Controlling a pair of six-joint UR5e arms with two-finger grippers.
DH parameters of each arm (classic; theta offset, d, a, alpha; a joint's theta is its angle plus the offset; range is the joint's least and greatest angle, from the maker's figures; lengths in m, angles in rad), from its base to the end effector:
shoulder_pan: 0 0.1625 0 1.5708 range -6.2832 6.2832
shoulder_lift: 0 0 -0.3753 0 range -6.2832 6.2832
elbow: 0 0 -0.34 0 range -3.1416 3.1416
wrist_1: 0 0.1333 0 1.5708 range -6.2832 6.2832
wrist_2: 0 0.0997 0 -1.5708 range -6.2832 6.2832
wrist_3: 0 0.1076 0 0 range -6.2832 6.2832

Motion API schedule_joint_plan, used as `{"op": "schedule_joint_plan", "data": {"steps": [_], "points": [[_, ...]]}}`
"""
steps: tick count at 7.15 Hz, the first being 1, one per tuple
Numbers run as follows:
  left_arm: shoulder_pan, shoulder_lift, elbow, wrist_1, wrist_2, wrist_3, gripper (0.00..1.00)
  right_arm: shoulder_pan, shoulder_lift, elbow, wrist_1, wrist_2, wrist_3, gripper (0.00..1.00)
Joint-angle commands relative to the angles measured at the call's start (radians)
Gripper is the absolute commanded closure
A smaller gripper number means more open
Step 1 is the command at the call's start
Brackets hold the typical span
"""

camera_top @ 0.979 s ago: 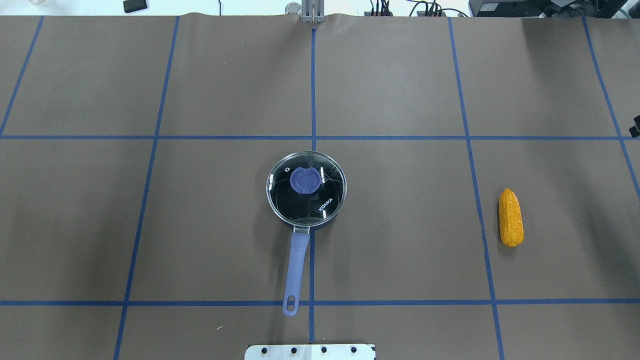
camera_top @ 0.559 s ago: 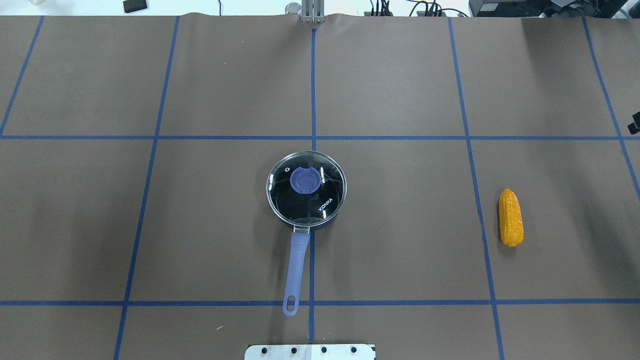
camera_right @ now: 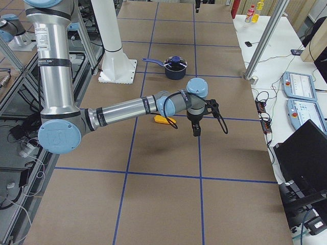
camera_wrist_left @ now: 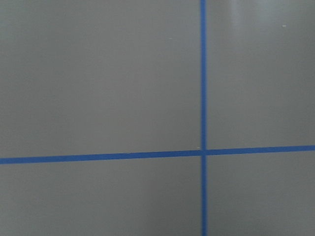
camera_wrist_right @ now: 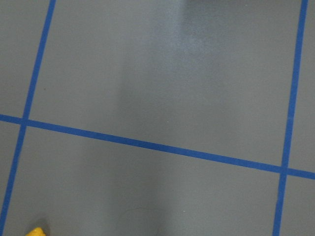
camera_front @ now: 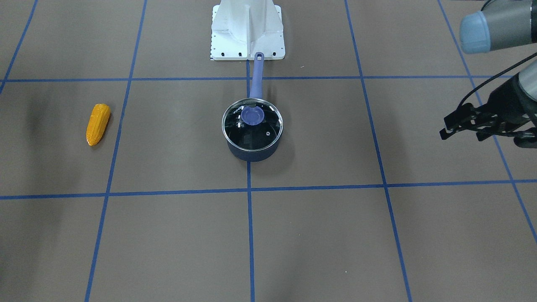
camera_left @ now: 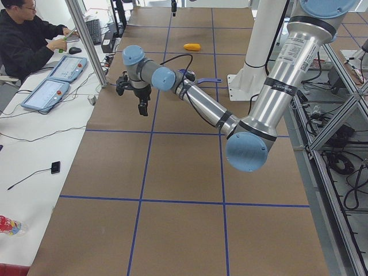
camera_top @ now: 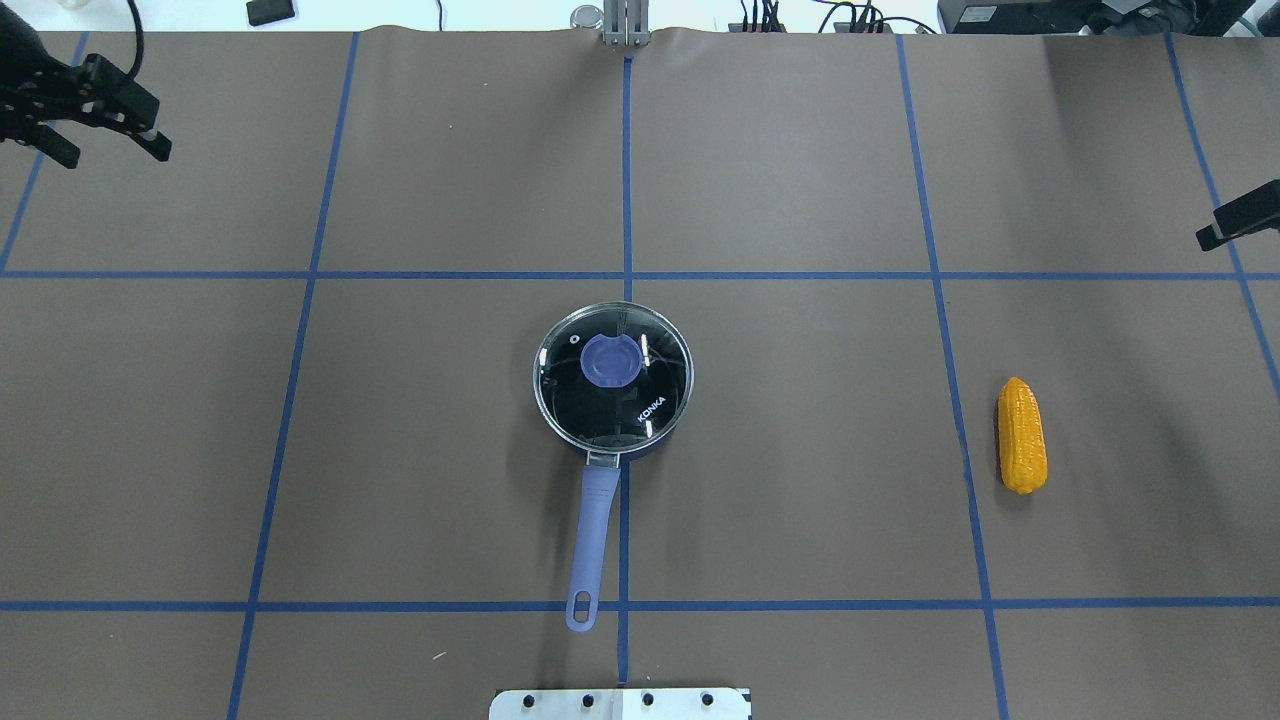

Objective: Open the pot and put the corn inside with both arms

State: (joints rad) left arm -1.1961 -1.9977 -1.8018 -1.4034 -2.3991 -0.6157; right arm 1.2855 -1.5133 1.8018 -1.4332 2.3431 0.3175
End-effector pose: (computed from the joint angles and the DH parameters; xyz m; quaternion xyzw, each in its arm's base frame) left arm 0.1498 -0.5285 0.3134 0.0101 0.4491 -0.0098 0.8934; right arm -0.0765 -0.4675 0.4694 0.0778 -0.4097 -0.0650 0.9066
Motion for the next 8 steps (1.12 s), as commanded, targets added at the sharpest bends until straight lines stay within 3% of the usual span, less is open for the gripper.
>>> {"op": "schedule_joint_plan", "data": {"steps": [1, 3, 5, 8], "points": [[0.082, -0.1, -0.002, 0.009, 0.003, -0.174, 0.0, -0.131, -0.001, 0.068, 0.007, -0.03, 0.163, 0.0], [0.151, -0.165, 0.004, 0.044, 0.058, -0.239, 0.0, -0.237, -0.01, 0.073, 0.103, -0.088, 0.292, 0.0], [0.223, -0.262, 0.007, 0.147, 0.109, -0.278, 0.0, -0.27, -0.011, 0.073, 0.115, -0.093, 0.313, 0.0], [0.361, -0.326, 0.015, 0.144, 0.211, -0.387, 0.0, -0.301, -0.008, 0.076, 0.115, -0.113, 0.315, 0.0]]}}
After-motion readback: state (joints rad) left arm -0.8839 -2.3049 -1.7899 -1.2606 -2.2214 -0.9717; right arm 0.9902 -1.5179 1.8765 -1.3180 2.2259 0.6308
